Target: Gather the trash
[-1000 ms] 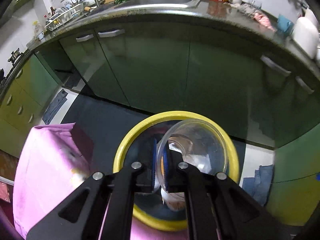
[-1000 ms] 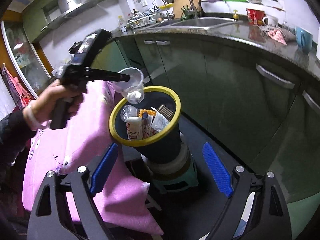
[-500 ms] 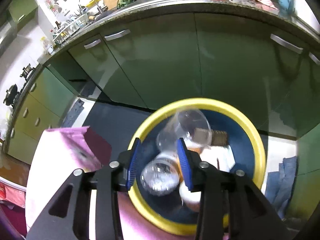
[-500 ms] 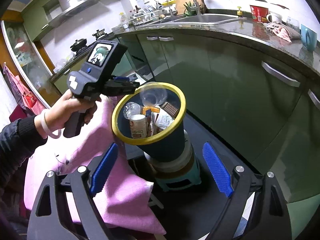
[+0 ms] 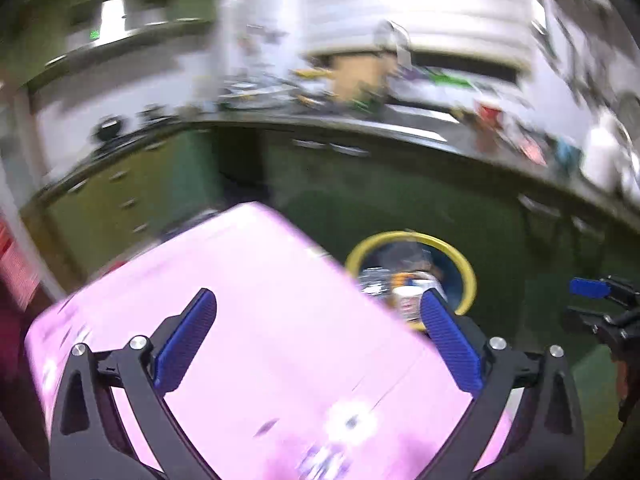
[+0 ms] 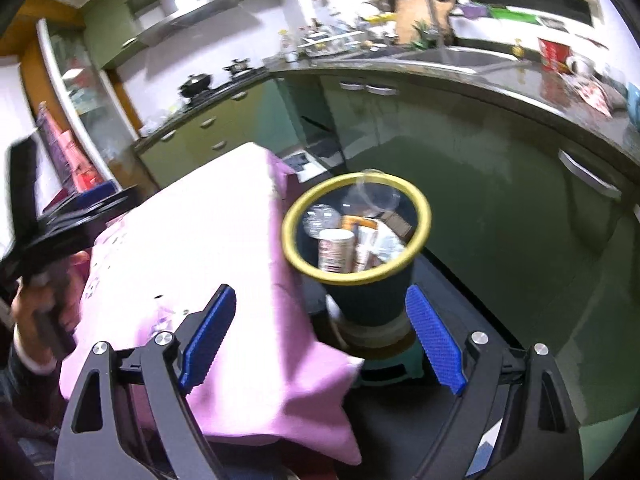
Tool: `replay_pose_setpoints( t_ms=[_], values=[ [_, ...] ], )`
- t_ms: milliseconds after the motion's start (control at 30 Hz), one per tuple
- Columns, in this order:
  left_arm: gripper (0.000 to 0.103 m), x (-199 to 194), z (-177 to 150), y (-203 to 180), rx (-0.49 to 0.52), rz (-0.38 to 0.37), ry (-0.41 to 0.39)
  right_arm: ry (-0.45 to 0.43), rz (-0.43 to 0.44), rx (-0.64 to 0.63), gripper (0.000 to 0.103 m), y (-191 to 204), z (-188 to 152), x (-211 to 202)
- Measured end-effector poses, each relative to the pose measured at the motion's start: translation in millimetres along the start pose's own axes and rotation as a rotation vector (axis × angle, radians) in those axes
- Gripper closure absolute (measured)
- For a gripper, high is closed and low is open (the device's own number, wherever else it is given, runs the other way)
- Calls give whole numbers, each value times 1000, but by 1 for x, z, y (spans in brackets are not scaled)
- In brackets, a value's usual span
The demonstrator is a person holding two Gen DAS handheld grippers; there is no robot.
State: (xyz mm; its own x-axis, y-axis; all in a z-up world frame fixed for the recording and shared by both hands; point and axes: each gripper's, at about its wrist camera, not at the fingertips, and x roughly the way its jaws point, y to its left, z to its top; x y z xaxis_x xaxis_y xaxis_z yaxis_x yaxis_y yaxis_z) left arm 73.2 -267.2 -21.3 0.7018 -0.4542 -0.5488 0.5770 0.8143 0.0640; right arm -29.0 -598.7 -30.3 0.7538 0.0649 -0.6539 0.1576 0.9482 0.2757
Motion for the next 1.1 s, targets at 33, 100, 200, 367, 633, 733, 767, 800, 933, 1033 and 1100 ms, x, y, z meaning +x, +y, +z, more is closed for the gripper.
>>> replay_pose_setpoints(
  t_ms=[33,100,200,367,633,733,767,800,933,1033,1100],
  values=[
    [6,-15,-8,12,-28,26,-10,-4,9,-22,15,12,0,0],
    [6,-53,-32,45,-111,126,-36,-18,21,-65,12,33,1,-2],
    [6,-95,-57,81,-211,222,-75,-47,34,-130,12,65,2,-7],
    [6,-156,-94,126,-339,345,-80,-115,22,-236,9,116,0,-24],
    [6,-191,-114,133,-344,385,-95,-197,-40,-285,5,154,-22,-60],
    [6,-193,-114,135,-342,369,-102,-213,-68,-288,5,158,-33,-72],
    [6,-194,-114,132,-339,369,-106,-215,-70,-288,5,159,-36,-74],
    [6,-196,-114,131,-333,365,-109,-214,-69,-288,5,160,-39,-75],
    [6,-199,-117,124,-319,350,-115,-206,-76,-290,5,159,-48,-78],
    [6,-201,-119,120,-313,349,-113,-203,-72,-285,5,155,-51,-80],
    [6,-203,-121,118,-320,341,-115,-202,-73,-285,5,153,-52,-80]
  ],
)
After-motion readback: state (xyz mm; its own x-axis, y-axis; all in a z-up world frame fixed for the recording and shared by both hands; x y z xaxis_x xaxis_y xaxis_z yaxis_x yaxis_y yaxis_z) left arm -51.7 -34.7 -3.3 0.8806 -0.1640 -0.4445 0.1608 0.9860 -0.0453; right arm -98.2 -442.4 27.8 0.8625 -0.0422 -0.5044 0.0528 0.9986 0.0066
